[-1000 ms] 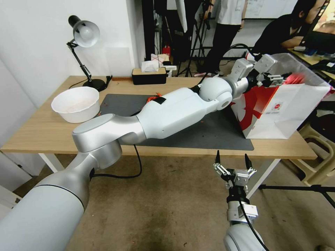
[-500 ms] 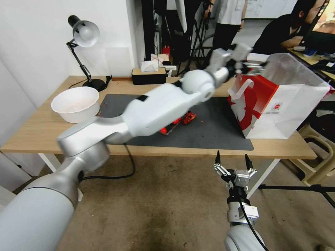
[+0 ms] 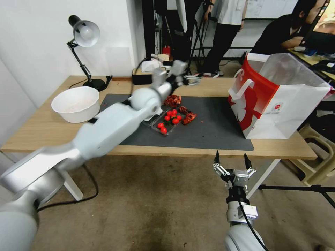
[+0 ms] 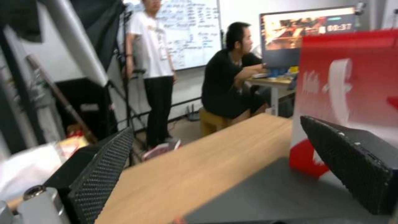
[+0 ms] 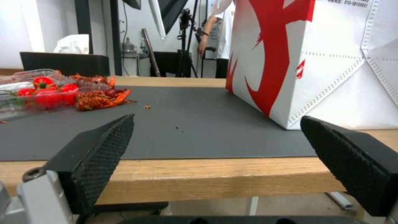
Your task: Pick up the trash from the table and place it into the takeout bag.
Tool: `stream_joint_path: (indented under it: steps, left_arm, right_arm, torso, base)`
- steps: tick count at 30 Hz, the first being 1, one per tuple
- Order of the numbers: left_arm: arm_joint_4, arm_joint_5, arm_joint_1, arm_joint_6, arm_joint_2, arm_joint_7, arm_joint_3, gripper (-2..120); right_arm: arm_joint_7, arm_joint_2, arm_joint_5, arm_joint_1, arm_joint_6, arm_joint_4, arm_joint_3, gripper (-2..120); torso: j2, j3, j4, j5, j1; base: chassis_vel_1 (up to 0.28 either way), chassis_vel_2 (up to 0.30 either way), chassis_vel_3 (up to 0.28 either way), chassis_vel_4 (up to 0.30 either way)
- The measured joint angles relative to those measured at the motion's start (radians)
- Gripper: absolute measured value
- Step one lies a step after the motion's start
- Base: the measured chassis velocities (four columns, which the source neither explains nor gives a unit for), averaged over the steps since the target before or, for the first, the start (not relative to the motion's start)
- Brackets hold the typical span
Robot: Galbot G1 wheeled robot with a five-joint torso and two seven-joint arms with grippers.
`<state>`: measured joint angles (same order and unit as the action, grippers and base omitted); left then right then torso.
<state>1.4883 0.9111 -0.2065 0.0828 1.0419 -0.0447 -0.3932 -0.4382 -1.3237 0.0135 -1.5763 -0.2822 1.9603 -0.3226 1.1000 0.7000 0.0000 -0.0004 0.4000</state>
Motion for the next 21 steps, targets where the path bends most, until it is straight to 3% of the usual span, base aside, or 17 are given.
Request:
stream_joint_path:
  steps: [5, 8, 10, 12, 13, 15, 17, 21]
  left_arm:
    - [0.118, -0.027, -0.169, 0.000, -0.111, -0.012, 0.136, 100]
    - [0.169, -0.042, -0.238, 0.000, -0.152, -0.016, 0.192, 100]
    - [0.235, -0.058, -0.348, 0.000, -0.202, -0.024, 0.266, 100]
    - [0.251, -0.064, -0.377, -0.001, -0.213, -0.025, 0.289, 100]
    - [0.291, -0.079, -0.455, -0.002, -0.235, -0.025, 0.351, 100]
    - [0.323, -0.097, -0.534, -0.013, -0.255, -0.025, 0.423, 100]
    - [0.341, -0.105, -0.574, -0.021, -0.265, -0.026, 0.465, 100]
    - [0.378, -0.141, -0.681, -0.054, -0.286, -0.040, 0.543, 100]
  right_arm:
    - [0.000, 0.005, 0.000, 0.004, 0.001, -0.005, 0.002, 100]
    - [0.000, 0.006, 0.001, 0.008, 0.001, -0.007, 0.005, 100]
    - [0.000, 0.007, 0.001, 0.011, 0.001, -0.011, 0.010, 100]
    - [0.000, 0.007, 0.001, 0.012, 0.001, -0.012, 0.011, 100]
    - [0.000, 0.007, 0.001, 0.014, 0.001, -0.015, 0.016, 100]
    - [0.001, 0.007, 0.001, 0.015, 0.001, -0.019, 0.019, 100]
    - [0.001, 0.008, 0.001, 0.016, 0.001, -0.021, 0.022, 100]
    - [0.002, 0.010, 0.001, 0.019, 0.000, -0.026, 0.027, 100]
  torso:
    - [0.000, 0.000, 0.0000, -0.0008, 0.000]
    - [0.000, 0.000, -0.0001, 0.0011, 0.000]
    - [0.000, 0.000, 0.0002, -0.0012, 0.000]
    - [0.000, 0.000, 0.0000, -0.0003, 0.000]
    - [0.000, 0.000, 0.0002, 0.0011, 0.000]
    - [0.000, 0.000, 0.0002, -0.0007, 0.000]
    - [0.000, 0.000, 0.0001, 0.0010, 0.000]
    - [0.000, 0.000, -0.0002, 0.0003, 0.000]
  base:
    - [0.000, 0.000, 0.000, 0.000]
    - [0.000, 0.000, 0.000, 0.000]
    - [0.000, 0.000, 0.000, 0.000]
    - [0.000, 0.000, 0.000, 0.000]
    - [0.000, 0.000, 0.000, 0.000]
    - [0.000, 0.000, 0.000, 0.000]
    - [0.000, 0.000, 0.000, 0.000]
    - [0.000, 0.000, 0.000, 0.000]
